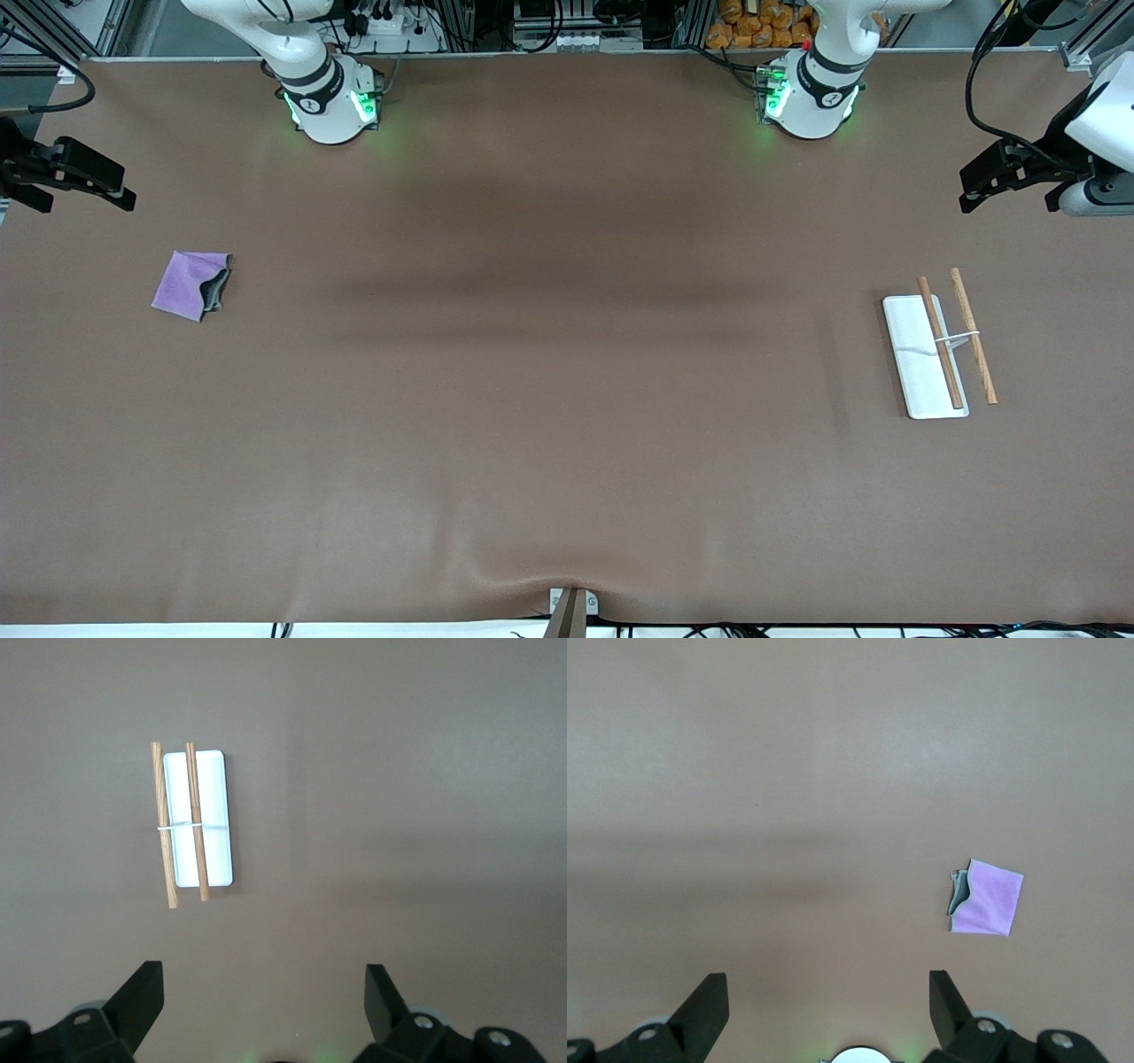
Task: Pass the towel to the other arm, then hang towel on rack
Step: 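Move the right gripper down toward the purple towel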
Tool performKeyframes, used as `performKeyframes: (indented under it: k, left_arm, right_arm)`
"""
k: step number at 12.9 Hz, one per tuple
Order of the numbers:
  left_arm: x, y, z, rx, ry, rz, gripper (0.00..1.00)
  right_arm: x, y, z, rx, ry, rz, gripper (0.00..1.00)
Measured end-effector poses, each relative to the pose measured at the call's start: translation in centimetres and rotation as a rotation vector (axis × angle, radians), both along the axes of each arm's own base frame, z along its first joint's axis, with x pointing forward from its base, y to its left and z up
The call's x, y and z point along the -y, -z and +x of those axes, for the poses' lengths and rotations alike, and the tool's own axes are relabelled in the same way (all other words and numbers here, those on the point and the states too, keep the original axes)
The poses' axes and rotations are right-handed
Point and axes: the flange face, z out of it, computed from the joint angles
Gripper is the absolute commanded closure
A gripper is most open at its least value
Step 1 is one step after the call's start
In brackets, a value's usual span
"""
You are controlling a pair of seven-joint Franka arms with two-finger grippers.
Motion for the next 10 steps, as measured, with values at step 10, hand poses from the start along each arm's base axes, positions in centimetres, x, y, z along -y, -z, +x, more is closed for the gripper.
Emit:
performKeyframes:
  k: [10]
  left_arm:
    - [0.4,0.09,0.13,-0.007,0.014,0.001,0.0]
  right_arm:
    - [-0.01,0.55,-0.41,0.011,-0.02,0.001,0.0]
